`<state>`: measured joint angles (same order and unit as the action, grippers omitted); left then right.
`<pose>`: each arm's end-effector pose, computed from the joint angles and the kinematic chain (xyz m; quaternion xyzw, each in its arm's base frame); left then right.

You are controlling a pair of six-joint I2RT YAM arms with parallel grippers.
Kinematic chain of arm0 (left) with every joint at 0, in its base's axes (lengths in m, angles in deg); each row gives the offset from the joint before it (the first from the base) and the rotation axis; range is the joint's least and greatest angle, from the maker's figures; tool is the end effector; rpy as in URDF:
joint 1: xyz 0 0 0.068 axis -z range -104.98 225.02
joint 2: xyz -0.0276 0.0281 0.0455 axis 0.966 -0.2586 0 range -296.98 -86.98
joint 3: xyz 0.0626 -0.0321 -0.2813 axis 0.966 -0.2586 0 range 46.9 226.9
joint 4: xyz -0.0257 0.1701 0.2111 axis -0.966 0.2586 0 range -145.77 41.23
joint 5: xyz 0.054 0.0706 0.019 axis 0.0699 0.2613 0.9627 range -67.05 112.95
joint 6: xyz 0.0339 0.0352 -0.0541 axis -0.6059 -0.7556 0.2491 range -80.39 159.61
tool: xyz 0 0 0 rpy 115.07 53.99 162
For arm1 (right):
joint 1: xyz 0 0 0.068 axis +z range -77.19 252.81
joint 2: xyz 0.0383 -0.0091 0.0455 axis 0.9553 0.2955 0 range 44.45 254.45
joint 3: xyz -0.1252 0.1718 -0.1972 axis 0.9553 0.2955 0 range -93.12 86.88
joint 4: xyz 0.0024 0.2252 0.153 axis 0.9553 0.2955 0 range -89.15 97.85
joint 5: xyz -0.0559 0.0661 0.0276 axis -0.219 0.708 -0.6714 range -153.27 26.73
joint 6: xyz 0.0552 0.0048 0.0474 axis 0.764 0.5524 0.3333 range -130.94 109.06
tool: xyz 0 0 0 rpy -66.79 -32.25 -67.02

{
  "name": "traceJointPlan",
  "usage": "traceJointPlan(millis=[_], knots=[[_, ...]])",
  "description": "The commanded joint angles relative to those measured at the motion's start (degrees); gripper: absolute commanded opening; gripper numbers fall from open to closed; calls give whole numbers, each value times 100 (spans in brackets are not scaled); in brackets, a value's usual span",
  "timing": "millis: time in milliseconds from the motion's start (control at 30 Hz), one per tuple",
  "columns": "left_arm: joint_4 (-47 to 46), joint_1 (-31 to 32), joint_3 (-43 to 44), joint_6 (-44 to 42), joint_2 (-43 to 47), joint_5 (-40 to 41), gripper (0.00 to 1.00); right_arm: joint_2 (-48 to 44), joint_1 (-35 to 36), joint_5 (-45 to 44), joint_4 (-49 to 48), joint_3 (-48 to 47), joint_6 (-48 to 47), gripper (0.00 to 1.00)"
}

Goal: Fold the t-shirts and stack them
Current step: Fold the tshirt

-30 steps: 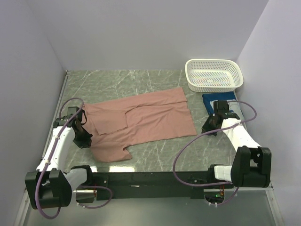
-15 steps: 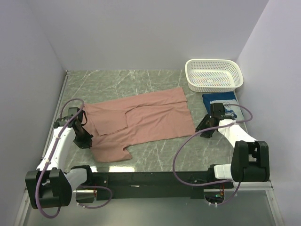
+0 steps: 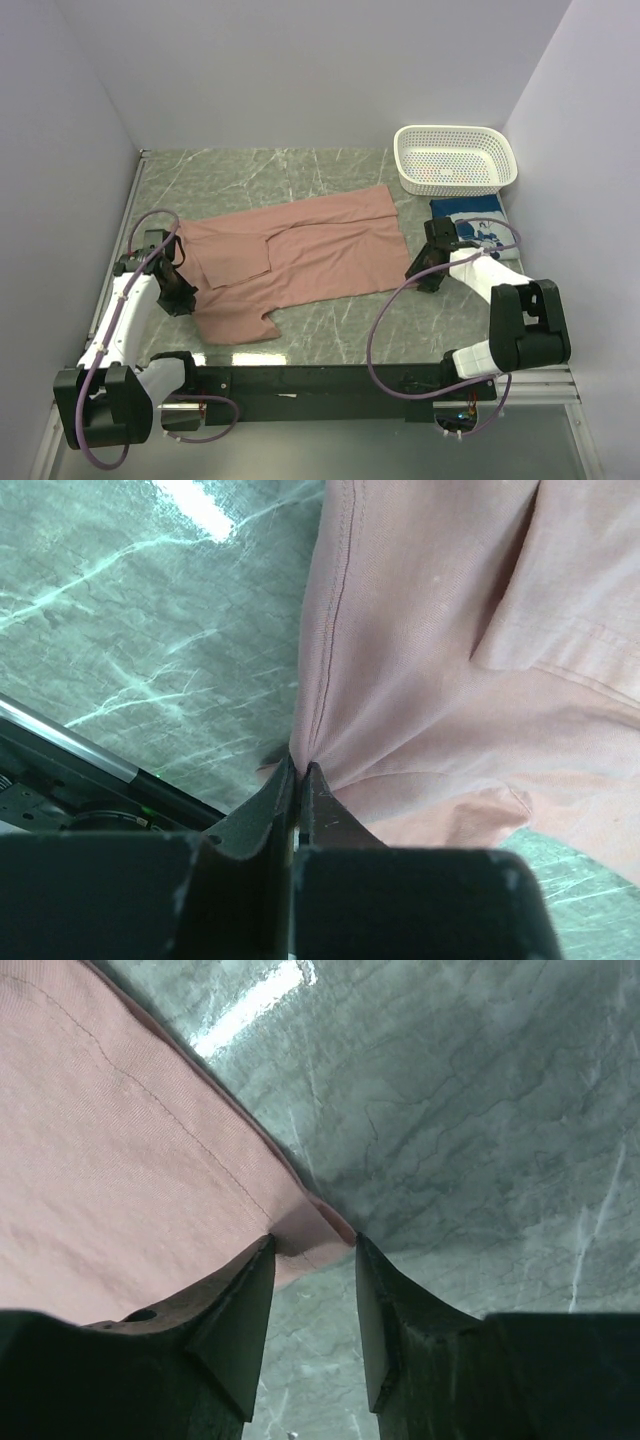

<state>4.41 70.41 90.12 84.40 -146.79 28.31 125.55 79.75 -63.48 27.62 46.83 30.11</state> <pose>0.1711 0.0195 0.2105 -0.4195 0.8993 0.0041 0.1240 0.2582 0.0312 0.1440 0.2881 0.9381 0.0766 0.1764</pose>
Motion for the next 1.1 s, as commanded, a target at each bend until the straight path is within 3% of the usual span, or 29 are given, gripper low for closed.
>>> traceJointPlan(millis=[0,400,733,1067], knots=[[-121,-23,-42,-129,136,-9,6,257,79,-375,101,-64,122,44],[11,-23,46,-138,242,8,6,345,88,-516,320,-301,-203,0],[274,-23,257,-173,84,61,6,-120,-78,-217,1436,-899,-932,0],[503,-32,213,-147,49,61,7,-349,-509,3,1586,-977,-1197,0]])
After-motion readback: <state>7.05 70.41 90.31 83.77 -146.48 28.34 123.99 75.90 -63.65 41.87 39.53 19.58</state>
